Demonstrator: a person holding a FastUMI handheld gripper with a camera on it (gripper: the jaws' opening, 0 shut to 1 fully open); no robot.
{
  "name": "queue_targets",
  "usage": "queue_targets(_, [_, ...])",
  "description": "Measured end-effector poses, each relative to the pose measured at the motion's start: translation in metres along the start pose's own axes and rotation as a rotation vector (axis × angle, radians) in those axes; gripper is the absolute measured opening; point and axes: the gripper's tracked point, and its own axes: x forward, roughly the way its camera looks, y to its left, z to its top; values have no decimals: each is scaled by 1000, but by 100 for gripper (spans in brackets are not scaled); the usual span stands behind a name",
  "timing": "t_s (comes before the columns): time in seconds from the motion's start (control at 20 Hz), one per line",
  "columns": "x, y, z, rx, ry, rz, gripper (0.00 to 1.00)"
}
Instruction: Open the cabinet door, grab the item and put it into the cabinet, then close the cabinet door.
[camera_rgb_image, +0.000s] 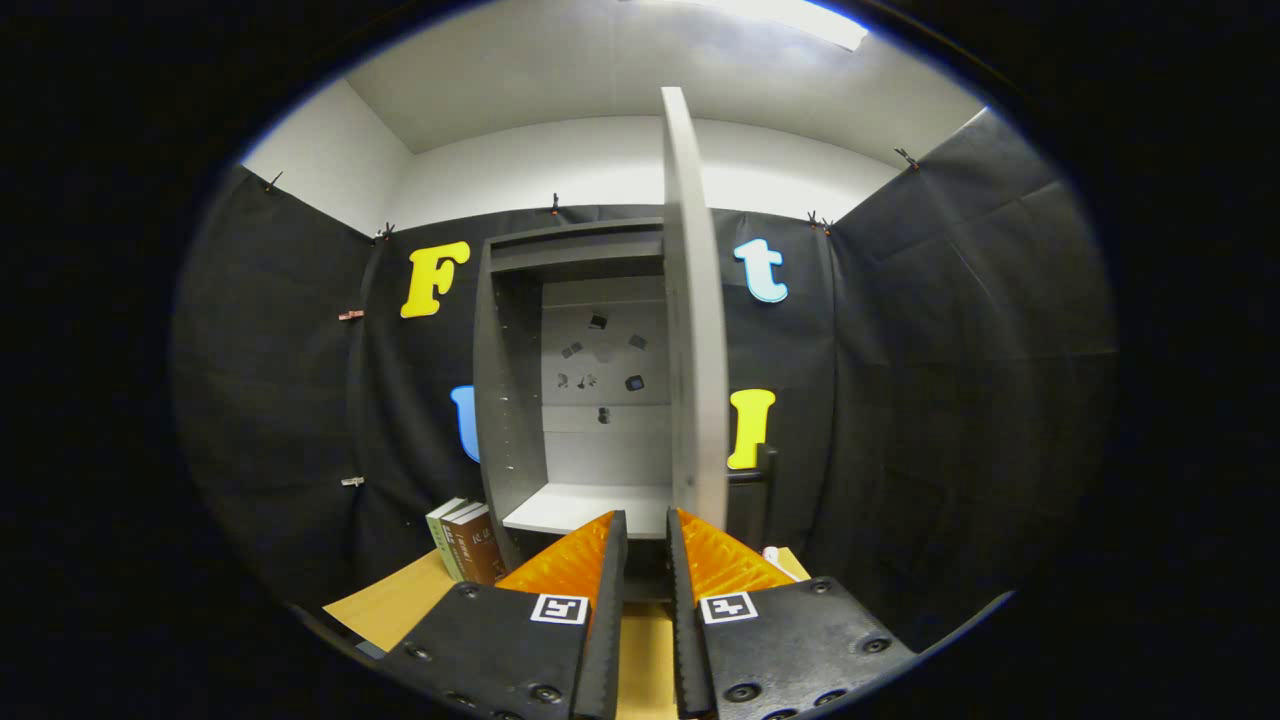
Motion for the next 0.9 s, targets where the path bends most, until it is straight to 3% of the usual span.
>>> queue_targets(0.15, [26,44,-34,20,61,-4,26])
queue_targets(0.35, [57,89,-99,64,188,-45,39])
queue_targets(0.4, [63,95,-120,66,225,-68,50])
queue_targets(0.45, [69,102,-141,62,261,-90,53])
queue_targets(0.75, [89,114,-265,43,490,-158,53])
queue_targets(0.9, [98,111,-345,40,646,-150,53])
